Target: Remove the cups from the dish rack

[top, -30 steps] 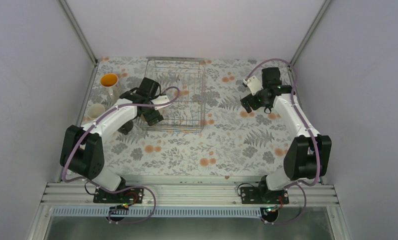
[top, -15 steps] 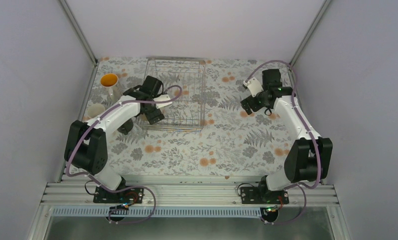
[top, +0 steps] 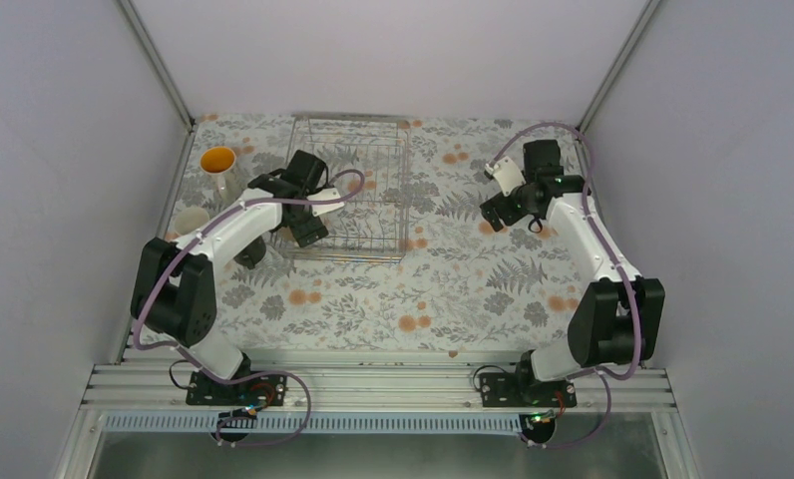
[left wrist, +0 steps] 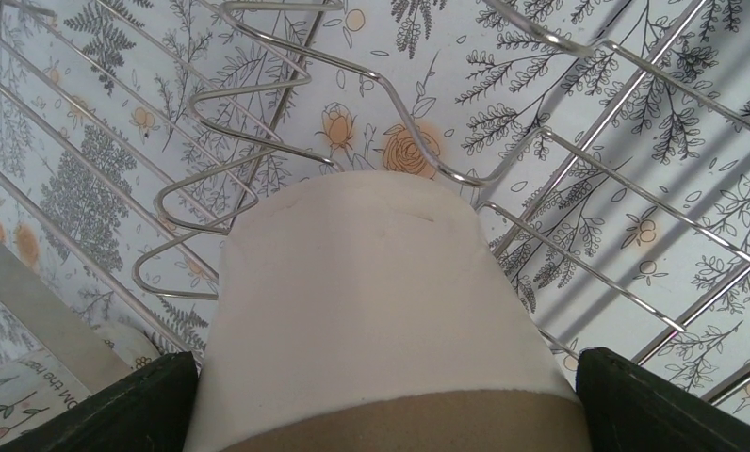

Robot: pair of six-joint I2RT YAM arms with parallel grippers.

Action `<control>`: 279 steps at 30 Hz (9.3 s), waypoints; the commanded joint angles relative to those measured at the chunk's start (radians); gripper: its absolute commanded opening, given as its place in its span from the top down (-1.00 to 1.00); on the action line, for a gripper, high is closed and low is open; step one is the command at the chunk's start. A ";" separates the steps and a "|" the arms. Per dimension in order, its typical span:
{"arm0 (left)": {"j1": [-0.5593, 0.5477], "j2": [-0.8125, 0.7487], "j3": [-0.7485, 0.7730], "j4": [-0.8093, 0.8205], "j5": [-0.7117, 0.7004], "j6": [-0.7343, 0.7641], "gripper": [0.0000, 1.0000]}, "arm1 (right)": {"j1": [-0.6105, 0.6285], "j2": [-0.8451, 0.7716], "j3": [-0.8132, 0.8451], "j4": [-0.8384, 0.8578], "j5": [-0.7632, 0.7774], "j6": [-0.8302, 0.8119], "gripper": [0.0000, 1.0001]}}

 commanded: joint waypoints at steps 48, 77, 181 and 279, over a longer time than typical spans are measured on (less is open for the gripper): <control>-0.101 0.116 0.432 0.039 0.168 0.050 0.14 | 0.074 0.249 0.419 -0.242 -0.695 0.011 -1.00; 0.011 -0.007 0.168 0.333 -0.059 0.022 -0.50 | 0.215 0.431 0.605 -0.258 -0.681 0.044 -1.00; -0.735 0.983 1.377 -0.282 0.140 0.196 0.95 | 0.052 -0.784 -0.033 0.180 0.508 0.068 -1.00; -0.135 -1.515 -1.131 0.773 -0.610 -0.545 -1.00 | 0.053 -0.984 -0.795 0.566 -0.041 0.367 -1.00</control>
